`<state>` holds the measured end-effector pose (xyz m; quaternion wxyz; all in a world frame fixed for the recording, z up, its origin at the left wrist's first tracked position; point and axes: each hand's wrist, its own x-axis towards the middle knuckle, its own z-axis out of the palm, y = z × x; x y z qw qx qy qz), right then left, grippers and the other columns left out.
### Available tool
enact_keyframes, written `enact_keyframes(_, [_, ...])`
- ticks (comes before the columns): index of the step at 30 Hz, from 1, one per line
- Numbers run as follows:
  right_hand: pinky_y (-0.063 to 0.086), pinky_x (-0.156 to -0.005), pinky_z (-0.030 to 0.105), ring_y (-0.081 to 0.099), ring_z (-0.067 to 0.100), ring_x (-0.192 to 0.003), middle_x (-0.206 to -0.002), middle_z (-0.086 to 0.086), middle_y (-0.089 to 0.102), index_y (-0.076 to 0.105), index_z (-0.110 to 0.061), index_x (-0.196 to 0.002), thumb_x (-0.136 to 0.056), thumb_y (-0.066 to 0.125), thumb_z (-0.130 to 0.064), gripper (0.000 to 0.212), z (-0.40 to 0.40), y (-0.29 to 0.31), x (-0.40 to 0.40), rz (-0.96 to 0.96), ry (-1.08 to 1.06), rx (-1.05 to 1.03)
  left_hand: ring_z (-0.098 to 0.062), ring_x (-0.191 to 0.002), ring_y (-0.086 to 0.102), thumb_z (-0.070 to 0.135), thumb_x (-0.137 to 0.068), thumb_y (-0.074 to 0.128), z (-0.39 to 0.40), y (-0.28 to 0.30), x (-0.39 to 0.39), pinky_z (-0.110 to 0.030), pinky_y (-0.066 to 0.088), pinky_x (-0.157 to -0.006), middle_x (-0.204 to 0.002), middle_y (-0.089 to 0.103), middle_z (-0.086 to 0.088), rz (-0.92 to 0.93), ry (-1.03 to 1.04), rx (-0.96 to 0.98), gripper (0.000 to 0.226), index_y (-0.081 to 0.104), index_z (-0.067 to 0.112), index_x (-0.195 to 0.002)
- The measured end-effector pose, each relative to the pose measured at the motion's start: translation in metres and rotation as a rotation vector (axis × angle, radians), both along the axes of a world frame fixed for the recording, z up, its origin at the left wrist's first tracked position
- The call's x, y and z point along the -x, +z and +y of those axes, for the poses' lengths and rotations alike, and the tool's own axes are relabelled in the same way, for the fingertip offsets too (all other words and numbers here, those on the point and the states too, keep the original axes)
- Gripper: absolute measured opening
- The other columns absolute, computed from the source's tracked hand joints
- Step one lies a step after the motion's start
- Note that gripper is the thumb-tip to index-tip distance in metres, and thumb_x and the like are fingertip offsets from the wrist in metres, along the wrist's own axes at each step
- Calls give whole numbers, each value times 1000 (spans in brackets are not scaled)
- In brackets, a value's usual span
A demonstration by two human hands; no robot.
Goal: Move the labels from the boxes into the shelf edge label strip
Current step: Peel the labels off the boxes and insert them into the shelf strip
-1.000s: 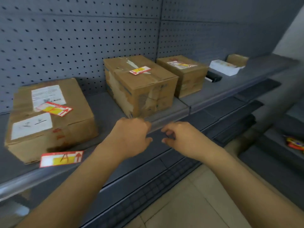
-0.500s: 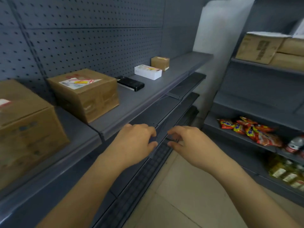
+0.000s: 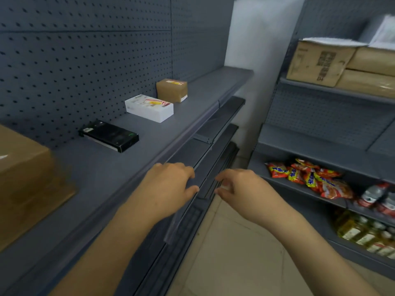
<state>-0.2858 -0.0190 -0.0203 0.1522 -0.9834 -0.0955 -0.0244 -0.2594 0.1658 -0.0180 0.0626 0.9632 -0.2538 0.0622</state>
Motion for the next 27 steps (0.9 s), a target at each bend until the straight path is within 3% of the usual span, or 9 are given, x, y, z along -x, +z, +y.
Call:
enact_keyframes(3, [50,-78,30,59,16,-97,-110,-2,63,57,-24,-120,-91,56,-38,32,-13,8,-53,14,-16,2,-16,-104,55,45,-93,45,-15,10,-55,-31,39,-91,-116,60,3,-6,-1,-15,36,54,22,-119])
enact_keyframes(8, [53,-82,37,60,18,-99,-108,1,66,58,-25,-118,-89,57,-37,31,-39,17,-131,-16,-1,-30,-17,-105,55,49,-90,48,-45,19,-133,-33,40,-91,-116,60,4,4,-17,-39,40,53,24,-120])
enact_keyframes(13, [52,-84,36,60,19,-101,-110,1,65,57,-24,-120,-90,56,-37,33,-71,14,-208,5,34,-13,-16,-103,56,49,-89,49,-76,15,-202,-32,42,-88,-114,61,5,19,11,19,38,55,26,-119])
enact_keyframes(19, [49,-85,33,56,19,-106,-118,-1,60,52,-26,-125,-93,51,-39,35,-110,22,-301,-5,167,18,-16,-100,58,48,-89,52,-100,19,-278,-30,46,-84,-113,63,7,29,188,69,34,57,28,-116])
enact_keyframes(23, [50,-88,34,56,16,-107,-119,-4,59,52,-27,-126,-93,51,-40,36,-125,18,-356,-4,299,-6,-21,-98,60,41,-91,51,-115,19,-312,-37,49,-84,-111,64,2,-16,293,144,28,58,24,-112])
enact_keyframes(27, [49,-87,29,55,13,-105,-116,-6,60,55,-27,-123,-93,52,-40,32,-120,2,-403,-17,385,-56,-18,-107,57,37,-93,49,-109,8,-339,-34,46,-91,-123,60,4,-8,378,162,32,54,25,-122])
